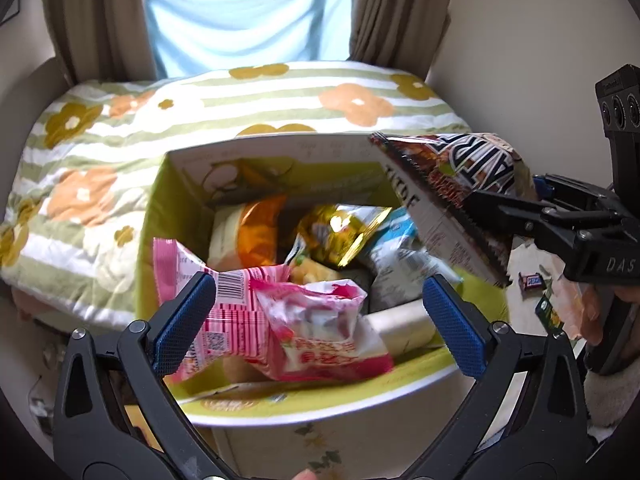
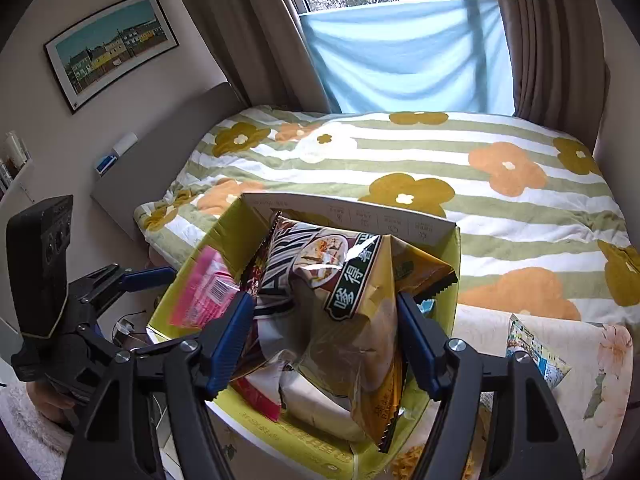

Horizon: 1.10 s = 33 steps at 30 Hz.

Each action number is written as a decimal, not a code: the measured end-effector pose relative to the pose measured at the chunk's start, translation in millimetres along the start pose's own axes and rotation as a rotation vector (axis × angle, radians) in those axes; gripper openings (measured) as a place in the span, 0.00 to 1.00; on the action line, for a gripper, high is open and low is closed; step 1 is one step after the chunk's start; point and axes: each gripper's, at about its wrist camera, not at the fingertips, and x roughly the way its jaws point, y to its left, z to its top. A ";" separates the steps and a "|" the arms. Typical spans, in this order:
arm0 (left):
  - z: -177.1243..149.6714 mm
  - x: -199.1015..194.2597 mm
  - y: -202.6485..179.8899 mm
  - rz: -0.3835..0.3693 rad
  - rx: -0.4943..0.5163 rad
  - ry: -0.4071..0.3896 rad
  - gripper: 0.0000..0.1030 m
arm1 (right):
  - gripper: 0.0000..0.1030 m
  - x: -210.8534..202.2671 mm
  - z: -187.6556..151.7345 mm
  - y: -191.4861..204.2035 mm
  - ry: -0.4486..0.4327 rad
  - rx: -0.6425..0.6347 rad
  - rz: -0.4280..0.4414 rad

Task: Organize snacks
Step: 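Carry both bags over the yellow box and open both grippers to drop them, then move both tools back to the tray toward the waffle and green packet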

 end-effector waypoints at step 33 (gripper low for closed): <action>-14.6 -8.8 19.5 -0.012 -0.077 0.005 1.00 | 0.99 1.8 -17.1 8.6 0.060 0.024 -0.084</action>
